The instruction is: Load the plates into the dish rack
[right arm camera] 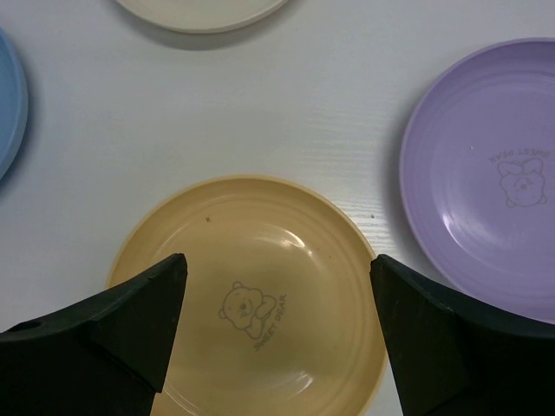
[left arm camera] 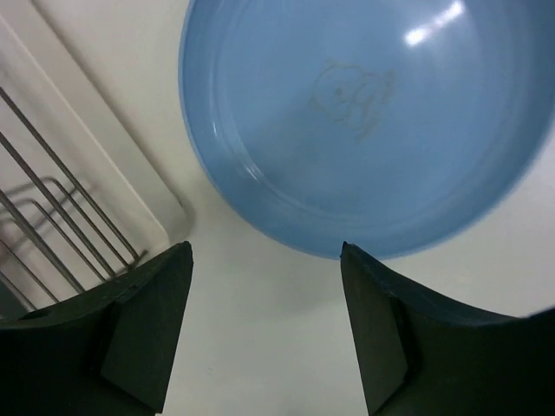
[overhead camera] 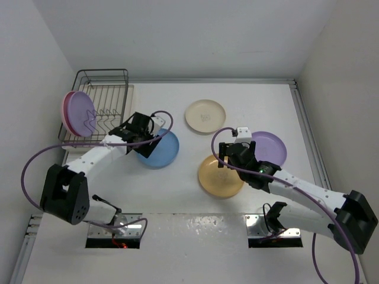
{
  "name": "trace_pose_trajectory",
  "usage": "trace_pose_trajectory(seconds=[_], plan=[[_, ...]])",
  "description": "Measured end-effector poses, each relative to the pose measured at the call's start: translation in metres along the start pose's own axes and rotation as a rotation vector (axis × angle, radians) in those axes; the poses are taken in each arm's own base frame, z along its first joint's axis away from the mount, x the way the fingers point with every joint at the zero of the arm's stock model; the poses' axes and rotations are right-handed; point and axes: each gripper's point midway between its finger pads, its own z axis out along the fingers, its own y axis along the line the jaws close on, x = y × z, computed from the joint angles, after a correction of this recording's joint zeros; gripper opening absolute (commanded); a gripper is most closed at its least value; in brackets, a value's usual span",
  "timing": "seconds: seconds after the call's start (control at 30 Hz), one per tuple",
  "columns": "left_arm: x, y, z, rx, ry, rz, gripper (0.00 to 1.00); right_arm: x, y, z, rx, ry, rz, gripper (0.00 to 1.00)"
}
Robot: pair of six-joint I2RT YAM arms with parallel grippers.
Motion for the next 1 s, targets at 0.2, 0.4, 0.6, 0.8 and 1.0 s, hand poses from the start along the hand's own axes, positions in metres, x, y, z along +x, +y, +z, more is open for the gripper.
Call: trace_pose_trajectory(seconds=[0.2,0.4,0.6,0.8,1.0], plan=[[0.038,-0.004,0.021,-0.041,0.15,-0.136,0.73,0.0,0.0,0.0,0.001,0.001,0.0,0.87],[0.05,0.001,0.034,-0.063,0.212,-0.234,0.73,0.001,-0.001,0.0,0.0,0.0,0.008,0.87],[0.068,-0.003,0.058,-0.042,0.309,-0.293,0.62,0.008,-0.007,-0.003,0.004,-0.001,0.016,0.87],[0.065,-0.01,0.07,0.005,0.316,-0.309,0.32,0.009,-0.01,-0.006,0.01,-0.002,0.018,0.87],[0.045,-0.011,0.071,0.044,0.263,-0.321,0.0,0.007,-0.015,-0.007,0.025,-0.015,0.021,0.87]])
